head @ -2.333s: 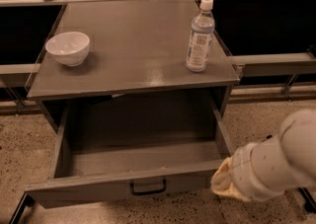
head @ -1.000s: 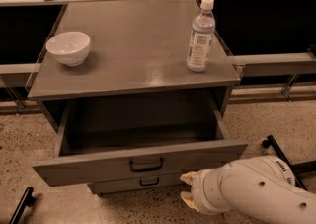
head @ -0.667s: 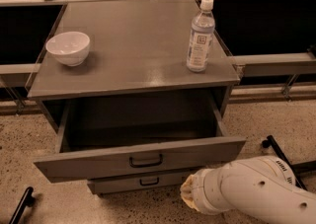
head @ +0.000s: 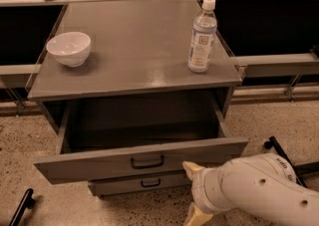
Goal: Close top drawer
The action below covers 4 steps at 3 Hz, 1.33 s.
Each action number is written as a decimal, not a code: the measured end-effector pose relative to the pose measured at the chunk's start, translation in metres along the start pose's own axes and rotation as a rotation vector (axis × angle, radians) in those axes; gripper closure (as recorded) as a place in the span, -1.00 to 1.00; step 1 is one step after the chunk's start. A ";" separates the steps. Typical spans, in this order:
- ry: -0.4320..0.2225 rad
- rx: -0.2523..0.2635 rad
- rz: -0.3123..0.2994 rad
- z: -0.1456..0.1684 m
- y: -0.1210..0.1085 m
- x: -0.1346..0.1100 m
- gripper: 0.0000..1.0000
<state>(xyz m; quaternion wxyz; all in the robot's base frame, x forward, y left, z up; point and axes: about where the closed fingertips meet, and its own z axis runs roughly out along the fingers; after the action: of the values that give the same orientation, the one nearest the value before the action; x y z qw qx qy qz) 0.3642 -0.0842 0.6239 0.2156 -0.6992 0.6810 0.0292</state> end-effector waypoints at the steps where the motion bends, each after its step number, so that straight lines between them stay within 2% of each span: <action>1: -0.021 -0.014 -0.007 0.008 -0.027 0.000 1.00; 2: -0.070 -0.048 0.003 0.018 -0.053 0.003 1.00; 3: -0.103 -0.065 -0.003 0.025 -0.077 0.000 0.55; 4: -0.103 -0.065 -0.003 0.025 -0.077 0.000 0.08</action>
Offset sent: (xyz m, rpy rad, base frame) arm 0.0960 0.0031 -0.0081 0.1358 0.0901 0.0574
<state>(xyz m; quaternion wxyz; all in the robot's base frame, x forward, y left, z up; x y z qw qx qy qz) 0.4450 -0.0772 0.6221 0.2277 -0.7045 0.6666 0.0870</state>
